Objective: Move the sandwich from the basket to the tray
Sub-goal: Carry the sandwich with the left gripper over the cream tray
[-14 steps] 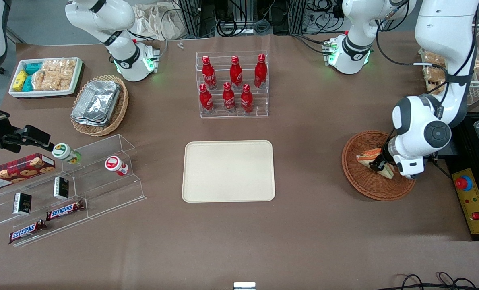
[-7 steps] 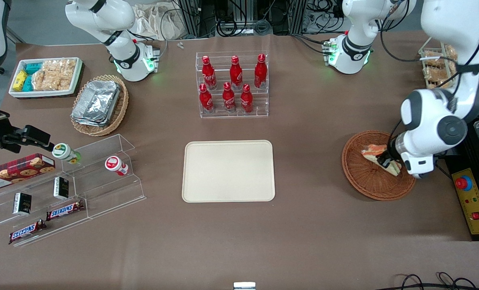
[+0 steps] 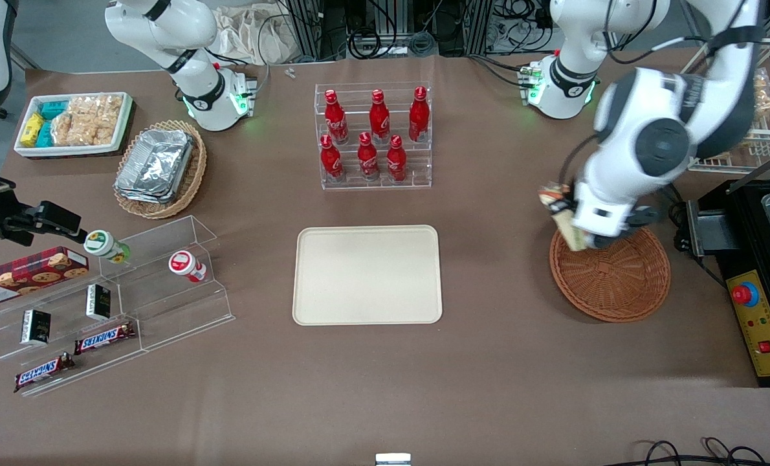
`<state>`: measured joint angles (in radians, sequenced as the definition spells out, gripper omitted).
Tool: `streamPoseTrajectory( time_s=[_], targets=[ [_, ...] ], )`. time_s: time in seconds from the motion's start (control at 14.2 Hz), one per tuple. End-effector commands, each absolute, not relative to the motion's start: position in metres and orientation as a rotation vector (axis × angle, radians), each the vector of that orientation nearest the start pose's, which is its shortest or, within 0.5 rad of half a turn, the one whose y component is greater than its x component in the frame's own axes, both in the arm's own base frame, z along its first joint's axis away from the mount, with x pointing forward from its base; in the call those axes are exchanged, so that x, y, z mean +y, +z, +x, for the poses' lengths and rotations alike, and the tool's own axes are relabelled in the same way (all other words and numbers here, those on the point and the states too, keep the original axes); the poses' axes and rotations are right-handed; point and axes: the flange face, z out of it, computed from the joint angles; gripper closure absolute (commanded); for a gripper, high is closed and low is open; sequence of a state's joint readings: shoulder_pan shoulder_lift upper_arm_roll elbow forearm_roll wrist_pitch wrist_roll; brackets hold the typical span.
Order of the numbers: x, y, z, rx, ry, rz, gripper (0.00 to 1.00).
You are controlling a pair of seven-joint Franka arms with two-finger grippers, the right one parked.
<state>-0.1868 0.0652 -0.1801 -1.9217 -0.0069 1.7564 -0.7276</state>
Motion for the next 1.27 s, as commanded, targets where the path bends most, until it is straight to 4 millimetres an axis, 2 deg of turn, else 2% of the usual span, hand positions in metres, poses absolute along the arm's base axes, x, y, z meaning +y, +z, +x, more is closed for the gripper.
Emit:
streamPoseTrajectory(
  time_s=[0.0,0.14,0.28,0.42,0.49,0.64,0.92,0.99,1.2],
  targets=[
    [-0.259,0.449,0.504,-0.323,0.335,-3.049,1.00],
    [-0.304,0.448,0.502,-0.212,0.306,-3.095,1.00],
    [-0.332,0.441,0.504,-0.127,0.290,-3.124,1.00],
    [-0.372,0.422,0.484,0.027,0.219,-3.101,1.00],
    [-0.389,0.407,0.478,0.073,0.211,-3.080,1.00],
    [-0.413,0.380,0.478,0.048,0.174,-3.090,1.00],
    [-0.434,0.329,0.493,-0.009,0.091,-3.192,1.00],
    [-0.440,0.311,0.497,-0.058,0.097,-3.210,1.00],
    [-0.446,0.265,0.509,-0.073,0.004,-3.171,1.00]
  ],
)
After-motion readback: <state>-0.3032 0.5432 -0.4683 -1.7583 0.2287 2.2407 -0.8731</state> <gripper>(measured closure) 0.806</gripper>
